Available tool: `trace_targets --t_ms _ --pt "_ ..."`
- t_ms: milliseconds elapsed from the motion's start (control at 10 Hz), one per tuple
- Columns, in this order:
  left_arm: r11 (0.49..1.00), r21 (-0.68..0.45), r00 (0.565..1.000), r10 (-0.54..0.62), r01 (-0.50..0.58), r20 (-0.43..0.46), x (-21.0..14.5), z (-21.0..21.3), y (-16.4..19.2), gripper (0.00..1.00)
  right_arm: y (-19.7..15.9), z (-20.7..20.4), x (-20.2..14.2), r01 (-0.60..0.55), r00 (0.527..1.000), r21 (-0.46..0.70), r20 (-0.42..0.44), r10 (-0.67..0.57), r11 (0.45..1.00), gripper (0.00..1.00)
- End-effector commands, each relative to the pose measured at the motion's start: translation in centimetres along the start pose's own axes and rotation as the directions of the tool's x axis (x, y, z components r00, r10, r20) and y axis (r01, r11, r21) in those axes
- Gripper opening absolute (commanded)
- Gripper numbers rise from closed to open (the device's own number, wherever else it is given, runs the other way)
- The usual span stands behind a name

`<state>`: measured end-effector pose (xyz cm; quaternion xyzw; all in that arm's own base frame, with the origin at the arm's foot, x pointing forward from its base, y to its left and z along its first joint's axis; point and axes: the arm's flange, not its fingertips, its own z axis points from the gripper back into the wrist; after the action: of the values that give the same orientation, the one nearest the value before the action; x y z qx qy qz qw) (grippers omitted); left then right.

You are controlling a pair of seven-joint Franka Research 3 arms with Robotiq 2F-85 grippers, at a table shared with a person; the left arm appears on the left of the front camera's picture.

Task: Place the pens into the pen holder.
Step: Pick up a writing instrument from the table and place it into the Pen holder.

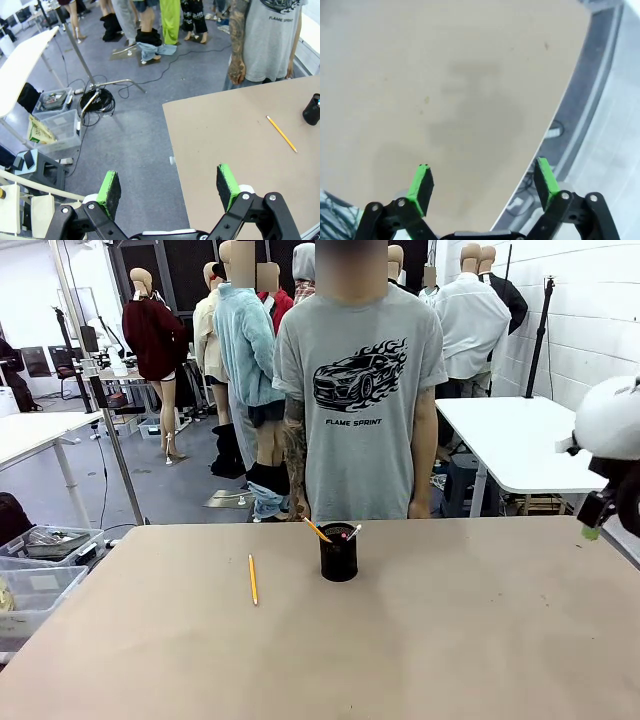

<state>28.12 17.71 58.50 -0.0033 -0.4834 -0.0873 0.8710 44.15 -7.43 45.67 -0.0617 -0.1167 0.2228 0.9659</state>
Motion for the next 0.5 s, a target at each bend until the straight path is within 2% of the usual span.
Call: trace_targets --t_ms 0,100,200,400 --pt "1.0 0.01 1.0 0.017 -0.017 0.006 0.0 -0.1 0.1 1.0 -0.5 1.5 -0.7 0.135 0.985 0.064 0.096 -0.14 0.989 1.0" --pt "1.0 0.0 1.0 0.0 0.0 0.0 0.0 0.0 0.0 1.0 -1.6 0.5 -0.9 0.165 0.979 0.092 0.106 -0.175 0.982 1.0" --pt "1.0 0.0 0.999 0.019 -0.019 -0.031 1.4 -1.6 -2.7 1.0 -0.5 1.3 -0.3 0.065 0.998 0.019 0.015 -0.065 0.998 1.0" --pt "1.0 -0.011 0.995 0.007 -0.008 -0.104 4.4 -5.4 -9.2 1.0 -0.5 1.3 -0.3 0.065 0.998 0.019 0.015 -0.065 0.998 1.0"
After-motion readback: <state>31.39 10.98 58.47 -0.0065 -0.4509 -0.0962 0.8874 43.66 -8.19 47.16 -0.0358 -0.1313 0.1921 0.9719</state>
